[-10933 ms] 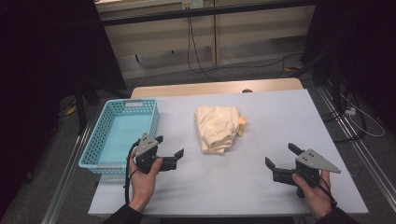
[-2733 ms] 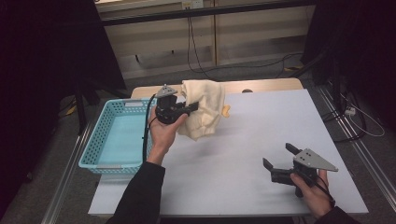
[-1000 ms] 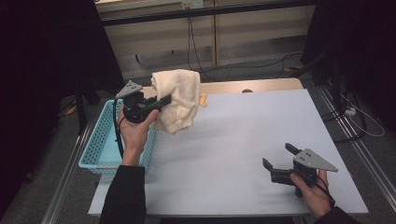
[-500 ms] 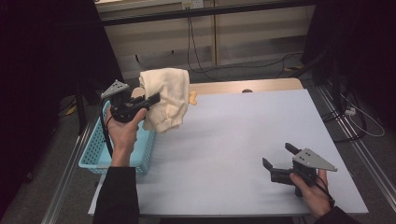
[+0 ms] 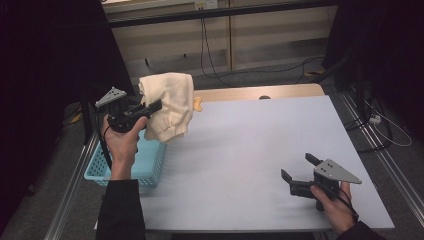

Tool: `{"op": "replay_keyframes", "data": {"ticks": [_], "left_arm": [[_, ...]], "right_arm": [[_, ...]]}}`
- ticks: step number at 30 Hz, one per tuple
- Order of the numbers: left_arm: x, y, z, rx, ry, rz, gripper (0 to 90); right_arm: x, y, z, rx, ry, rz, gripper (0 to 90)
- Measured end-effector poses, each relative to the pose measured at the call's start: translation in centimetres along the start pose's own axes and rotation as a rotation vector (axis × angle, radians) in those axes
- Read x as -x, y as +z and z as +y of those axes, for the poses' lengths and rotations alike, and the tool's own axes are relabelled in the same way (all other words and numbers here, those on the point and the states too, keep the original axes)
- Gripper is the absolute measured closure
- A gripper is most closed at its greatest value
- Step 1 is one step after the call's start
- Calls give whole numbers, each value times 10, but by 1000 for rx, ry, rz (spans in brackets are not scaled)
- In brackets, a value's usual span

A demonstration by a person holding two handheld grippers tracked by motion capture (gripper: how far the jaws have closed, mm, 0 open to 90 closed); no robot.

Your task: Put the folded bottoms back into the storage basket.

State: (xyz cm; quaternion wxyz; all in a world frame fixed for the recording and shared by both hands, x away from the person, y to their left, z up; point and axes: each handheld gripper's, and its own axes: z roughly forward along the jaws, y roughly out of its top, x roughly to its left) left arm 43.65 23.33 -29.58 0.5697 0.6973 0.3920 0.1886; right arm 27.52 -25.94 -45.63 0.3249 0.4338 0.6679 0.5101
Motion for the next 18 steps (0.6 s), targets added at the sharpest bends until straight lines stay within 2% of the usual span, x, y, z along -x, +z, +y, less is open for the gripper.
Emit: {"op": "replay_keyframes", "data": {"ticks": [18], "left_arm": [[-19,-23,2,24,-26,37,736]], "right_arm": [[0,-1,0,4,-3,0,27]]}}
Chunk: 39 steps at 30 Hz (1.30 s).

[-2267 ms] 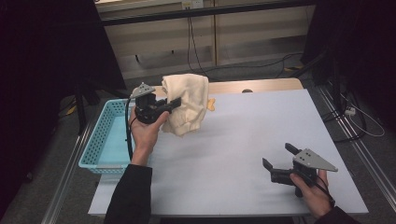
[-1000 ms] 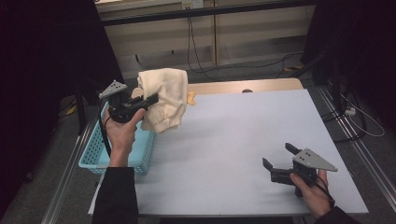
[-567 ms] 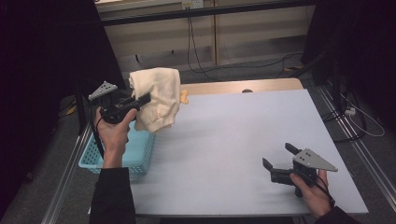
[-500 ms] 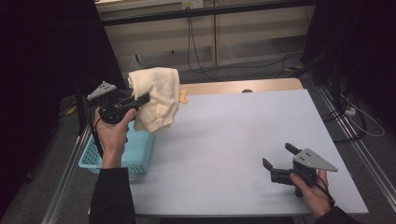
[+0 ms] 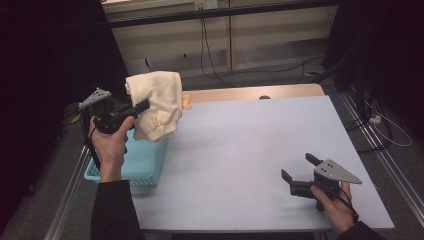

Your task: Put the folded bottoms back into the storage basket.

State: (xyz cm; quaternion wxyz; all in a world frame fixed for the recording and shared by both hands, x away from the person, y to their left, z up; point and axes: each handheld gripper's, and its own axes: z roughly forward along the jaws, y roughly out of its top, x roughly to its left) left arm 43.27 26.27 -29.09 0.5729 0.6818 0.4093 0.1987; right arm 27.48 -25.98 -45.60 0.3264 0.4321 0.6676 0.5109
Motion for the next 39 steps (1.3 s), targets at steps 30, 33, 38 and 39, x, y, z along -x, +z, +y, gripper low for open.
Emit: {"op": "replay_keyframes", "data": {"ticks": [30,33,38,39], "left_arm": [[-32,-27,-3,16,-58,47,736],[-35,-29,-4,16,-65,51,736],[-41,-31,-6,10,-77,55,736],[-42,-32,-7,9,-81,57,737]], "right_arm": [[0,0,0,-1,3,3,27],[0,0,0,-2,3,4,27],[0,0,0,-1,2,4,27],[0,0,0,-1,2,3,27]]}}
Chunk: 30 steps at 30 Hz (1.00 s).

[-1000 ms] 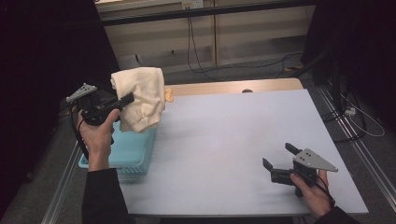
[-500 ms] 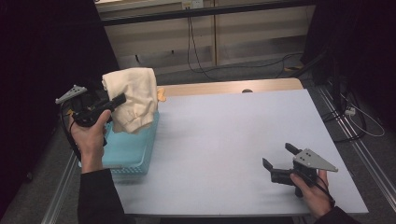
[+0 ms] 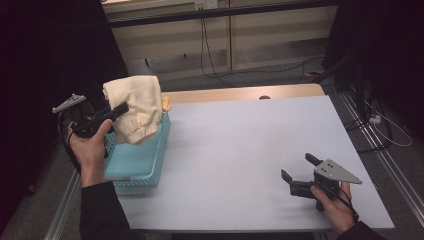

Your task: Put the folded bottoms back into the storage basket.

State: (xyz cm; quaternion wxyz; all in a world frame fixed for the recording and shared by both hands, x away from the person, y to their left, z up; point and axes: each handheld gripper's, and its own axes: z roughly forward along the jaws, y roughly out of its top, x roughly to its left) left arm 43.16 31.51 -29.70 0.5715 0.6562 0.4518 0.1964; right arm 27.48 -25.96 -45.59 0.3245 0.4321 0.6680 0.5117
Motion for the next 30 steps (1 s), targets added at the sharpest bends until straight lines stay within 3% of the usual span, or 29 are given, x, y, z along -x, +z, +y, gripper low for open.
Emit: {"op": "replay_keyframes", "data": {"ticks": [30], "left_arm": [[-24,8,-17,-75,-49,38,737]], "right_arm": [[0,0,0,-1,-2,2,27]]}}
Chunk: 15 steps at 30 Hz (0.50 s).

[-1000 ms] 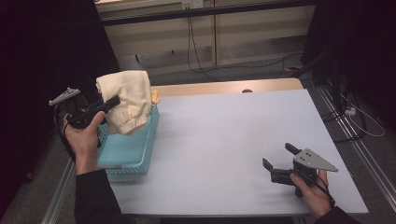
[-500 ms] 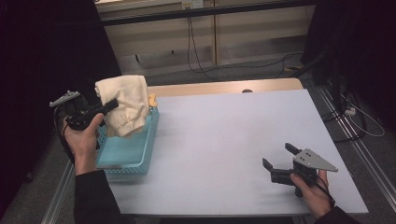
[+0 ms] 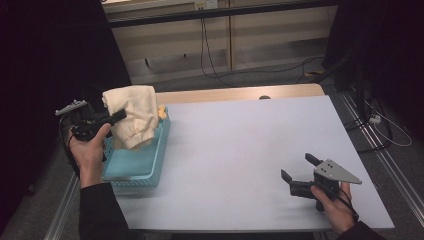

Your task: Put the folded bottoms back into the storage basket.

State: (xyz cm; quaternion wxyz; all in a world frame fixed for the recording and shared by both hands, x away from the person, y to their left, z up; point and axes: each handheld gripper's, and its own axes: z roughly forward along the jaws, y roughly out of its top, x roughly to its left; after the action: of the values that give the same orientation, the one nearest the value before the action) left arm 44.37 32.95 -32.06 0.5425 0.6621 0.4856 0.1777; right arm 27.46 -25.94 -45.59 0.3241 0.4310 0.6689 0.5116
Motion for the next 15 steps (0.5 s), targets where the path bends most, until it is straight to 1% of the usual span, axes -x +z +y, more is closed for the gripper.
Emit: {"op": "replay_keyframes", "data": {"ticks": [2,4,10,15], "left_arm": [[-1,1,-1,-9,4,4,736],[-2,2,-2,-9,-3,7,736],[-10,3,-6,-33,-20,16,736],[-16,5,-10,-42,-38,22,736]], "right_arm": [[0,0,0,0,1,0,27],[0,0,0,1,1,0,27],[0,0,0,-1,1,1,27],[0,0,0,-2,1,1,27]]}}
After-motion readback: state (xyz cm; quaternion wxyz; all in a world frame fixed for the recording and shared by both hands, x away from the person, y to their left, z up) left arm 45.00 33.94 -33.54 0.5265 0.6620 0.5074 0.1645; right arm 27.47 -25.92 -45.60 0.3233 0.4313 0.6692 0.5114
